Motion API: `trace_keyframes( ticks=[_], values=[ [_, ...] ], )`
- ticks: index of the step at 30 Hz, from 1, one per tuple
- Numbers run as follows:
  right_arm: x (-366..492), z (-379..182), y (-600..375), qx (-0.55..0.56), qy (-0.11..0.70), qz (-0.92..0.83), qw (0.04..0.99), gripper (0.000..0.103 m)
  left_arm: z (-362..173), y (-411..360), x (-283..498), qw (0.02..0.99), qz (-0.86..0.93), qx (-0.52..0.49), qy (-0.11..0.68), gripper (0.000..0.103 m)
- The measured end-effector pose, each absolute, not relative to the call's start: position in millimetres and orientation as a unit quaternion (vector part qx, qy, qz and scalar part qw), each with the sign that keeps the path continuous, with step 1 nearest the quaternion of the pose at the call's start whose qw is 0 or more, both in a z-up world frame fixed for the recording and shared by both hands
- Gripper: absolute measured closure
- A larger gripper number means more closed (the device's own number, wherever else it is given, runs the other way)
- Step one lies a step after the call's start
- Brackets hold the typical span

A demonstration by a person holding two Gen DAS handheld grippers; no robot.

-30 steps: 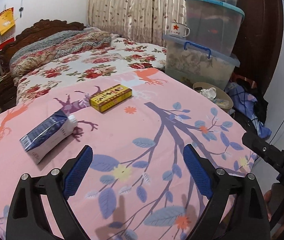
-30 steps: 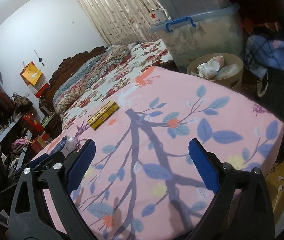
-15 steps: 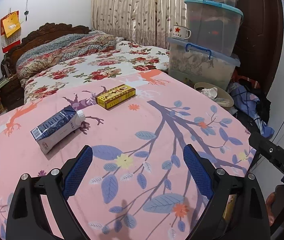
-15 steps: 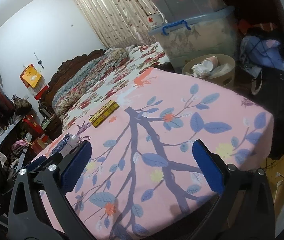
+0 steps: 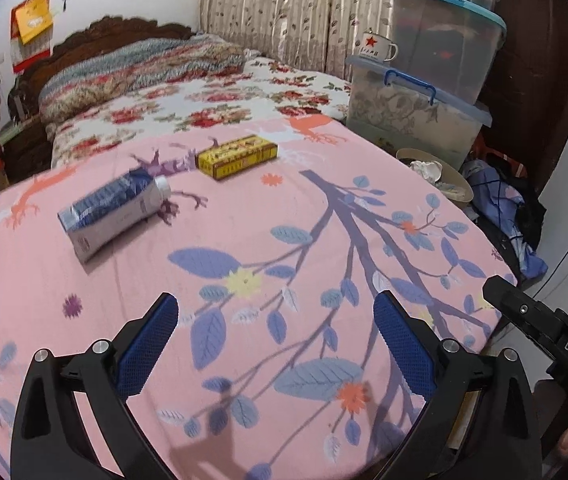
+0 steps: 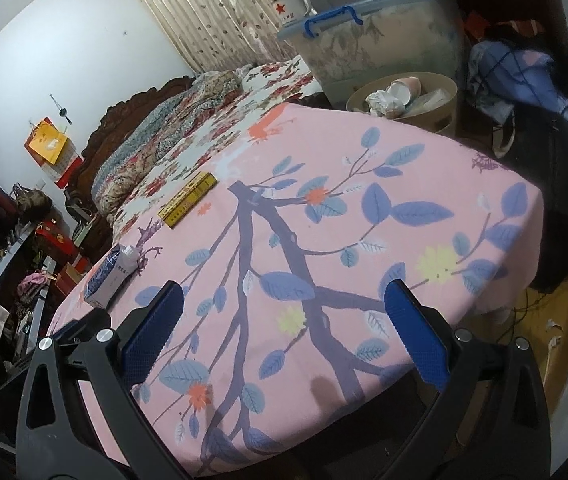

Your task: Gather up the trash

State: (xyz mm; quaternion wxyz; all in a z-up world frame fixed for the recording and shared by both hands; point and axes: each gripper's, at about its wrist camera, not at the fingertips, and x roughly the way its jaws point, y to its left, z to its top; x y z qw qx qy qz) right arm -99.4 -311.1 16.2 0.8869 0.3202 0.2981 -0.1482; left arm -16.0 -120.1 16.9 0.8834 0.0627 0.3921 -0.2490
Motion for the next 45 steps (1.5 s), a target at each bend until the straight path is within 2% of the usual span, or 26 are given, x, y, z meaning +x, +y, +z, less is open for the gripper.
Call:
trace_keyframes(
  ticks=[4,14,24,29,35,45],
  values=[
    [-101.7,13.8,-308.9,0.323,0.306,-0.155,0.882,0.004,15.4,-116.0,-16.1,0.881,-0.235,0.059,0.407,0.009],
    [-102.9,15.3,-302.6,0.309,0.310,-0.162,0.884,0.004,19.0,-107.9,-25.4,0.902,-0.197,0.068,0.377,0.009],
    [-100.0,17.7,-296.3,0.297,0.313,-0.143,0.891,0.004,-0.8,-84.8,-32.3,0.885,-0.201,-0.004,0.421,0.009],
    [-97.0,16.3,-291.7,0.293,0.319,-0.132,0.892,0.004,5.4,-85.9,-36.8,0.894,-0.201,0.013,0.400,0.009],
    [-92.7,15.1,-286.3,0.283,0.323,-0.117,0.896,0.004,18.4,-91.3,-34.3,0.917,-0.166,0.082,0.353,0.009],
    [-65.8,6.8,-274.8,0.269,0.355,-0.110,0.888,0.004,7.3,-69.1,0.3,0.911,-0.157,0.064,0.377,0.009]
  ],
)
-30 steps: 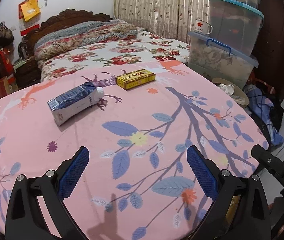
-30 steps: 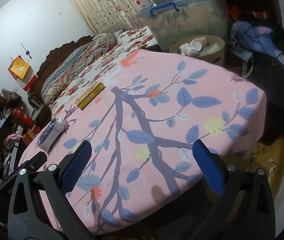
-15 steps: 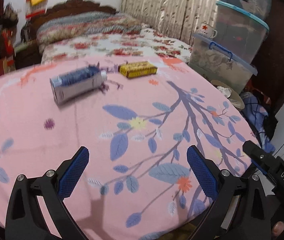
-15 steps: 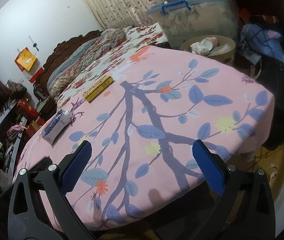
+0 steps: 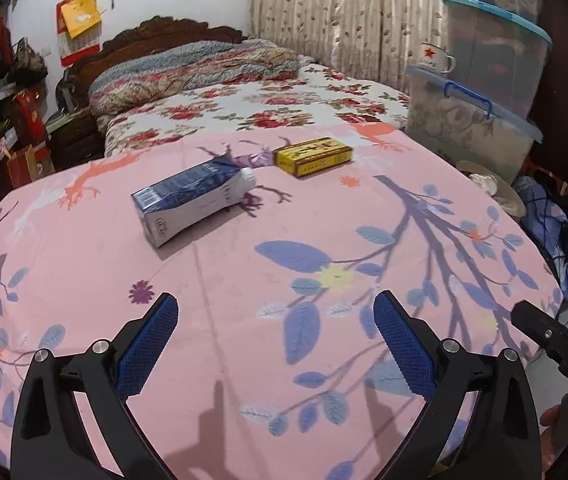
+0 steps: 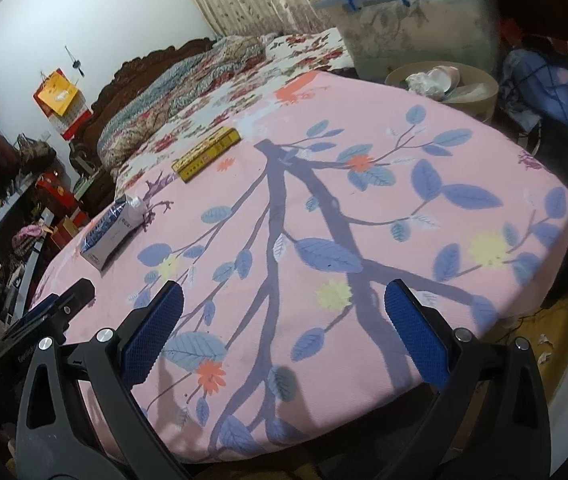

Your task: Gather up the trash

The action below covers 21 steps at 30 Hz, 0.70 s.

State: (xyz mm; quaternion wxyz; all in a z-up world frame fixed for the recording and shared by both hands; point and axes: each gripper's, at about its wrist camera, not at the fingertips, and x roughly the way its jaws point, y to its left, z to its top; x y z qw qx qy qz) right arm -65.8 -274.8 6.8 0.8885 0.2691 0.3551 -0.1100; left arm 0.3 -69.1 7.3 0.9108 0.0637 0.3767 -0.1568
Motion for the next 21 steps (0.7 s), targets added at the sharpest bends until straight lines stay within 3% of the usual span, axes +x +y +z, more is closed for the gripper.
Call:
trace_keyframes(
  ticks=[21],
  values=[
    [11.0,14.8,-245.9,0.229,0.392,-0.060,0.889,0.004,-4.8,-30.7,55.1,0.903,-0.139,0.029,0.406,0.009]
  ],
)
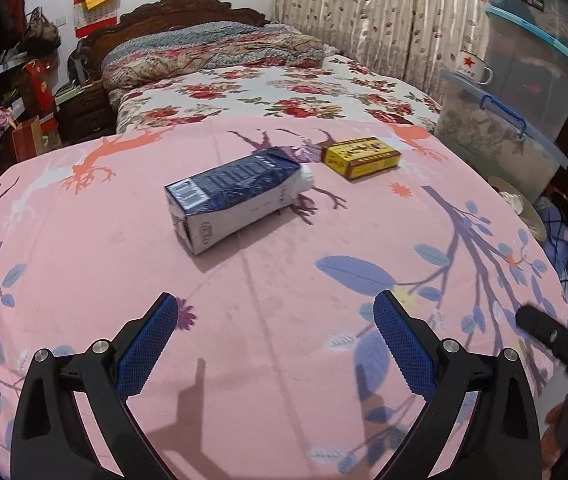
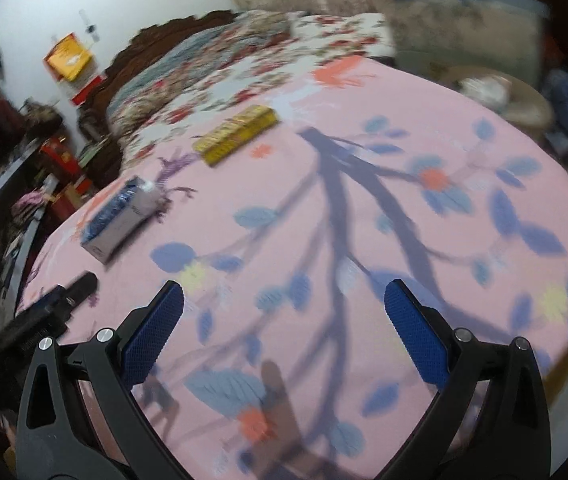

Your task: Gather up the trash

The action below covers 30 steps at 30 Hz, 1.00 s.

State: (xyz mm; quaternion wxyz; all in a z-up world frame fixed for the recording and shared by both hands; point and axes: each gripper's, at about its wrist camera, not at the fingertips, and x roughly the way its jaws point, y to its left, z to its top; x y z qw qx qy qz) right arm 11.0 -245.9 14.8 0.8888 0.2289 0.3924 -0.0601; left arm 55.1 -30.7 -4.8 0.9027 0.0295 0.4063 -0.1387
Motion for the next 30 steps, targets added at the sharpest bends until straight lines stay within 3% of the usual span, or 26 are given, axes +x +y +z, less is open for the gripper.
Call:
trace_keyframes(
  ticks=[2,4,6,10,18,20,21,27,30],
  values=[
    [36.4,22.2,-240.3,0.216,0.392,-0.029,0.894,0.017,-6.1,-24.1,61.6,0.903,-0.130,0.023,0.410,0.009],
    [67.8,29.1,-231.2,0.212,0.395,0.024,0.893,0.037,-7.3,-15.8,67.5,0.903,-0.120,0.015,0.413,0.009],
    [105.5,35.8,-215.2,0.202,0.396,0.074,0.893,0.041,-7.5,-5.9,72.2,0.903,-0.112,0.002,0.416,0.009],
    [175.1,34.0,-184.1,0.183,0.410,0.119,0.886,0.047,-8.0,15.8,79.9,0.897,-0.108,-0.036,0.428,0.009],
    [269.6,-8.6,-162.0,0.256,0.477,0.161,0.825,0.048,-9.2,29.8,87.9,0.883,-0.133,-0.074,0.443,0.013],
    [263.4,-16.6,-164.8,0.288,0.489,0.189,0.801,0.047,-11.9,33.8,94.0,0.882,-0.127,-0.074,0.448,0.025],
    [254.3,-17.4,-163.2,0.294,0.493,0.205,0.793,0.047,-13.1,39.7,98.8,0.882,-0.119,-0.077,0.450,0.026],
    [170.8,-22.3,-133.0,0.309,0.511,0.359,0.718,0.047,-5.7,93.0,118.2,0.879,-0.086,-0.151,0.444,0.027],
    [135.9,-17.9,-122.2,0.279,0.500,0.393,0.720,0.046,3.6,105.0,121.4,0.883,-0.066,-0.164,0.435,0.022]
  ],
)
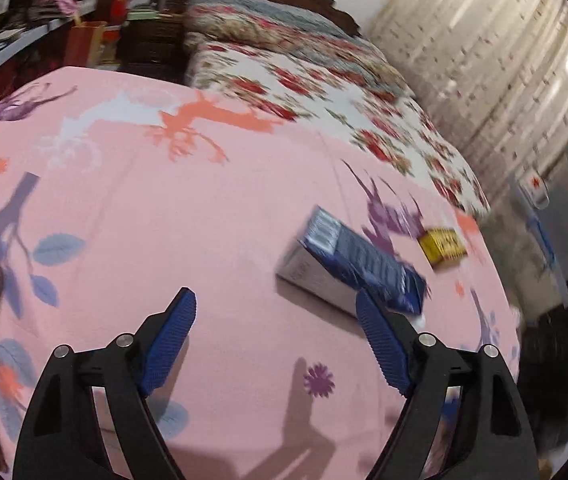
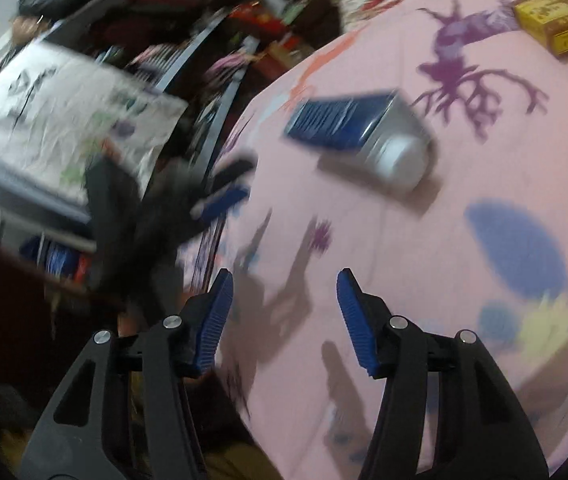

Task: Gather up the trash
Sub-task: 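Move both grippers toward the milk carton and the yellow box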

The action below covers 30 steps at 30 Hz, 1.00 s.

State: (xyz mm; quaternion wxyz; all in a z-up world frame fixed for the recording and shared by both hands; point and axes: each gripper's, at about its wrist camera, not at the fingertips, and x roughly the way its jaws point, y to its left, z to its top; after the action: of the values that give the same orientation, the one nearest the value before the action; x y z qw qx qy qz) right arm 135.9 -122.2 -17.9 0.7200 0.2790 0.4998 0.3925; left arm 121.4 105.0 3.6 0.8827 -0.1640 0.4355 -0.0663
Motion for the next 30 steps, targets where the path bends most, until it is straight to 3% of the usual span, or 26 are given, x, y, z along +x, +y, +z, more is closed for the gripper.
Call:
trace_keyframes(
  ticks=[4,12,17,25,30],
  values=[
    [123.2,-10.3,-138.4,0.244,0.469,0.328,0.783,0.045,14.0,84.9,137.4,0.880,-0.066,-0.146,0.446,0.011],
    [200.8,-8.9,-171.9,0.276,0.452,0.191,0.826,0.049,3.2,57.0,144.4,0.858,-0.084,-0.152,0.484,0.011],
    [235.7,-18.5,-147.9,0.209,0.464,0.165,0.845,0.051,-5.9,71.7,148.4,0.847,-0.072,-0.173,0.498,0.011],
    [157.7,-13.3,-91.8,0.120,0.471,0.289,0.825,0.053,-7.5,70.5,153.9,0.852,-0.066,-0.151,0.496,0.011],
    [165.4,-9.2,-156.5,0.168,0.453,0.198,0.853,0.049,-12.0,49.6,155.2,0.859,-0.064,-0.100,0.498,0.011]
  ],
)
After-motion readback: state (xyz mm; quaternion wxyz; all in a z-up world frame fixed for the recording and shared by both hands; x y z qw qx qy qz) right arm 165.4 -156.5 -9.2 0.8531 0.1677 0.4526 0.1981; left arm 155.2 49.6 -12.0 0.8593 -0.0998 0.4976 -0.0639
